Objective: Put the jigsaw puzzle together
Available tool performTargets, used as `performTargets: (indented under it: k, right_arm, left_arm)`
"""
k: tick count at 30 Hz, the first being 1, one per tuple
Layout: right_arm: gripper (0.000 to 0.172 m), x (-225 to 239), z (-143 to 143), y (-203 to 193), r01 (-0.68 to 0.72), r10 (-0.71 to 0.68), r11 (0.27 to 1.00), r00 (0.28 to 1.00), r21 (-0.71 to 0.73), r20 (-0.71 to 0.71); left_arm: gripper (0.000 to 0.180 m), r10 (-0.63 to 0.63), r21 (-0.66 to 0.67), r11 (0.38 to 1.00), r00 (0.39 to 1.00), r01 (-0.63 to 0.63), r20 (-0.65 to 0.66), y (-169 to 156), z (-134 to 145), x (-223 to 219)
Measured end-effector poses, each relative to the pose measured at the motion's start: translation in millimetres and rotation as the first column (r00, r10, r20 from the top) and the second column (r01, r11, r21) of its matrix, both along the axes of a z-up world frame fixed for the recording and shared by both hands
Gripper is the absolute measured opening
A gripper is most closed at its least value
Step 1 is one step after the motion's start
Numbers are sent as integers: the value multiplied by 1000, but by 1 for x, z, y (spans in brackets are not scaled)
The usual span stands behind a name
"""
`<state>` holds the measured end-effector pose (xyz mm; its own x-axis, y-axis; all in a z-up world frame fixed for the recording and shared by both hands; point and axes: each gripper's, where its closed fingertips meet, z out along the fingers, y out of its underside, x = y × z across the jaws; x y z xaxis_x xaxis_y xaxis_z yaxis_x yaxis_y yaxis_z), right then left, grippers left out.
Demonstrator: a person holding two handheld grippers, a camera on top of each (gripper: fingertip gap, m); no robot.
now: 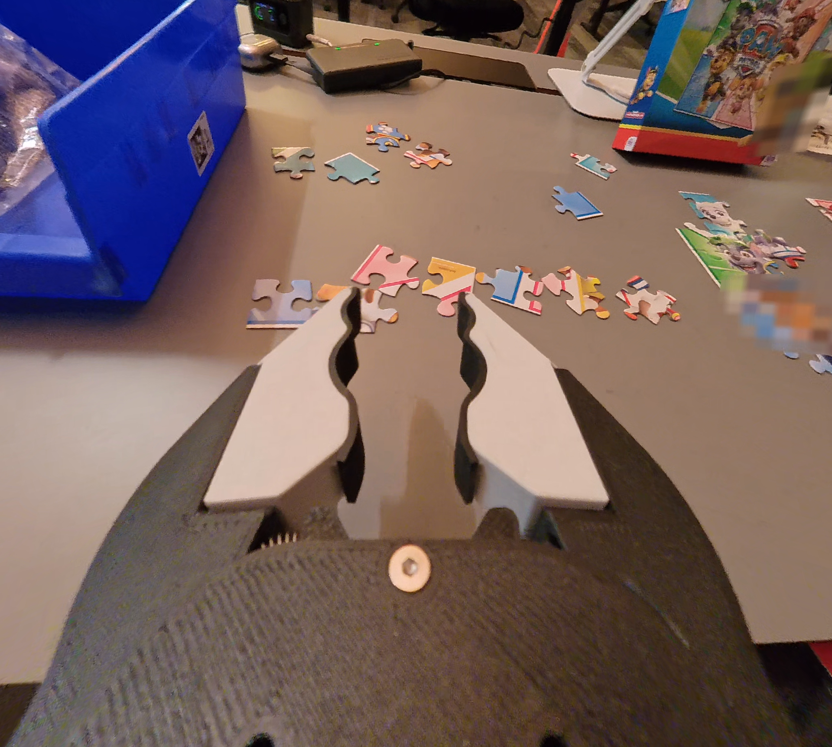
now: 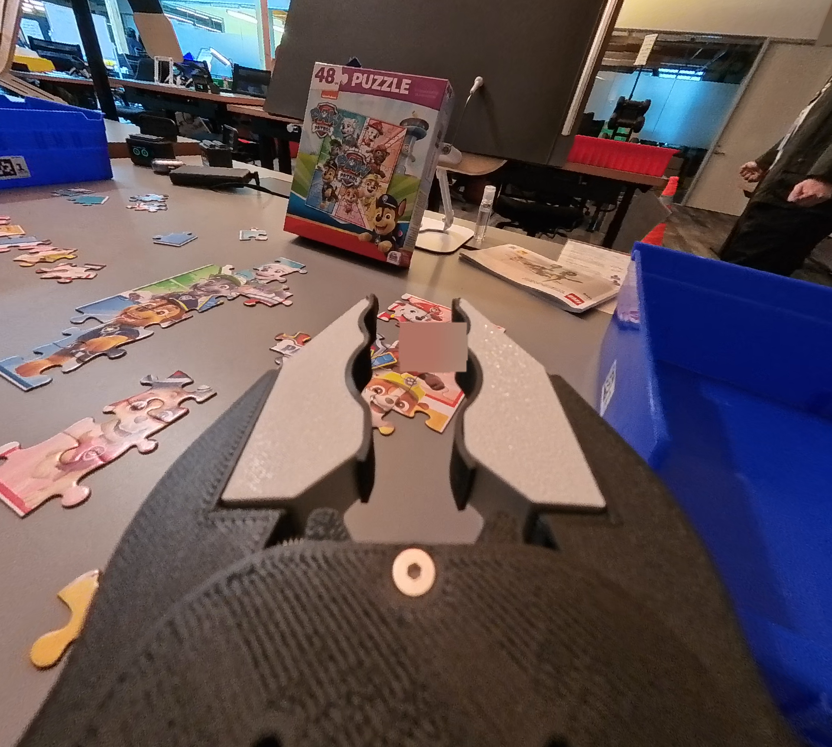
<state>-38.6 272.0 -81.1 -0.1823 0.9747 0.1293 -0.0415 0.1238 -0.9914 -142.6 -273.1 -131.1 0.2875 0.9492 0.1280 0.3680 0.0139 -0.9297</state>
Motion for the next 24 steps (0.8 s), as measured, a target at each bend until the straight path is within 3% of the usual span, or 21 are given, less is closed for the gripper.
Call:
performTargets:
  k: [6, 24]
  right_arm:
    - [31, 0, 0, 0, 0, 0, 1000, 1000, 2, -4]
    - [30, 2, 2, 0, 2, -2, 1000, 1000, -4, -19]
  left_arm:
    - [20, -126, -11, 992, 991, 125, -40, 24, 7, 7]
    - [17, -142, -50, 989, 990, 141, -15, 33, -3, 6]
